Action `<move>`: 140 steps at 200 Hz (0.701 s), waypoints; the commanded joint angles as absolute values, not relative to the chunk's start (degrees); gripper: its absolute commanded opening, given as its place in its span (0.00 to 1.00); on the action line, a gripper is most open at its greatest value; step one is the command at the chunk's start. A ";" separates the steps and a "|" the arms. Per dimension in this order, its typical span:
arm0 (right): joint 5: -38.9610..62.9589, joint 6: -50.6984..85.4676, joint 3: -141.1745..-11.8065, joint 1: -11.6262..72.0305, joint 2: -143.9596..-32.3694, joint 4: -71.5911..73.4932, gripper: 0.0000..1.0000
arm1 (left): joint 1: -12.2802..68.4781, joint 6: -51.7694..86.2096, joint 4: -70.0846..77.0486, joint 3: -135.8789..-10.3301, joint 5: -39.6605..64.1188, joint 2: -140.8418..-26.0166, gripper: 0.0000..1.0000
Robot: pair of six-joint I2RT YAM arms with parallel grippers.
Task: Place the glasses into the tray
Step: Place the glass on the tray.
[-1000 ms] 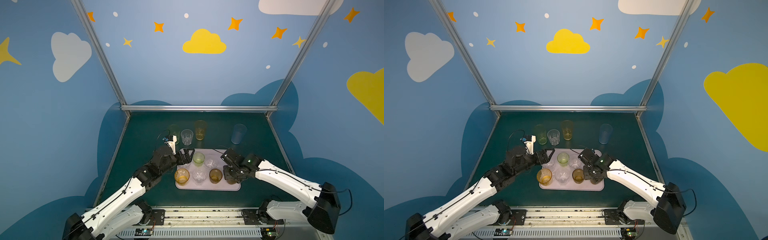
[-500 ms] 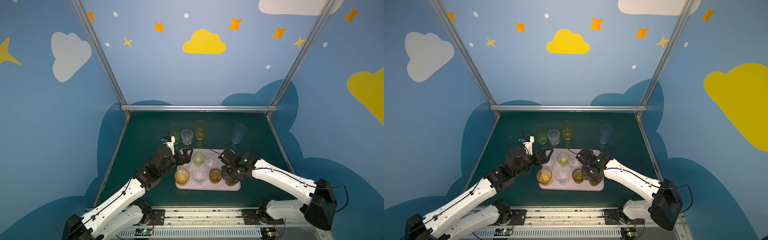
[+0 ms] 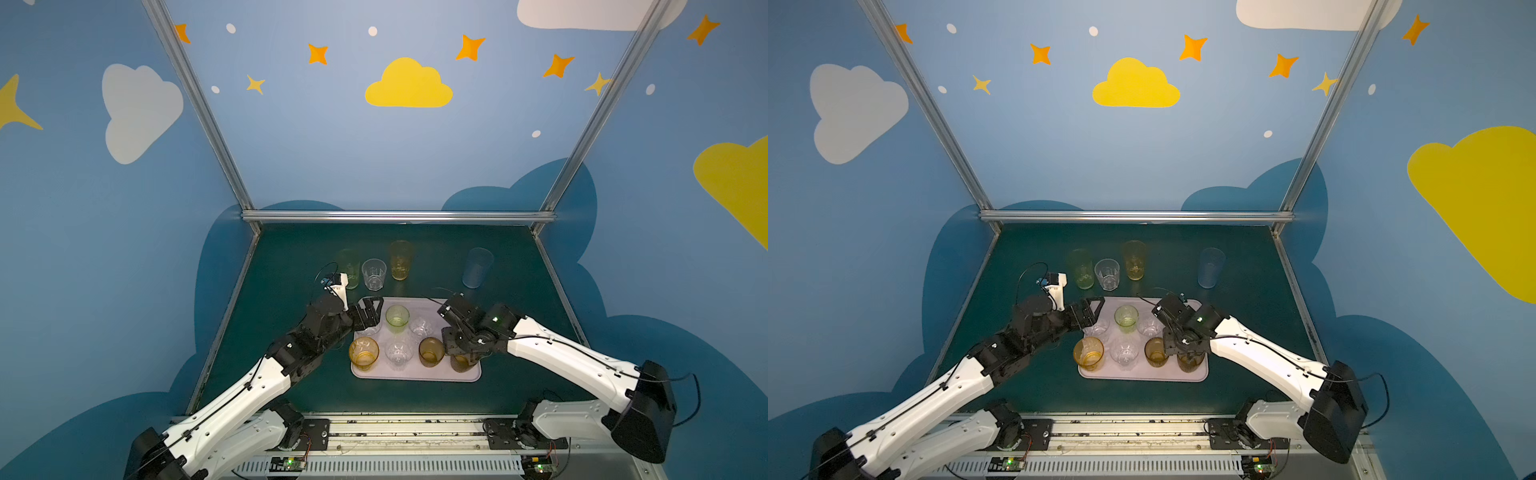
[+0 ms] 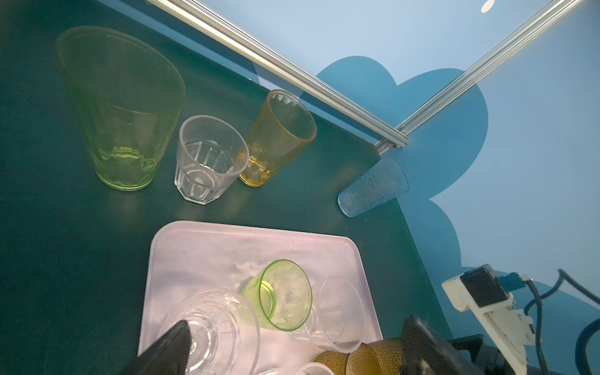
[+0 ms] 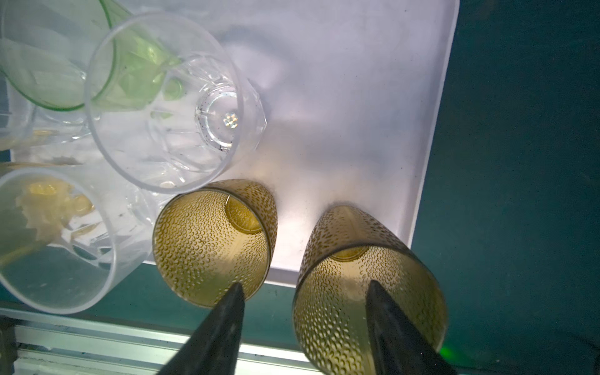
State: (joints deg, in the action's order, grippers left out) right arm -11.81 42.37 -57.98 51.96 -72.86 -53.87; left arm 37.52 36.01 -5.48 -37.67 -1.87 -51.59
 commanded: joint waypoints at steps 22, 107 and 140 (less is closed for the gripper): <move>-14.15 41.97 -60.10 51.77 -70.17 -55.46 0.76 | 37.52 36.05 -6.13 -38.47 -2.37 -52.55 1.00; -12.89 42.29 -63.74 51.59 -68.11 -53.47 0.83 | 37.51 36.34 -7.90 -38.96 -6.33 -52.88 1.00; -11.52 40.08 -67.71 51.54 -71.00 -49.60 0.83 | 37.27 36.45 -7.45 -37.65 -8.20 -51.01 1.00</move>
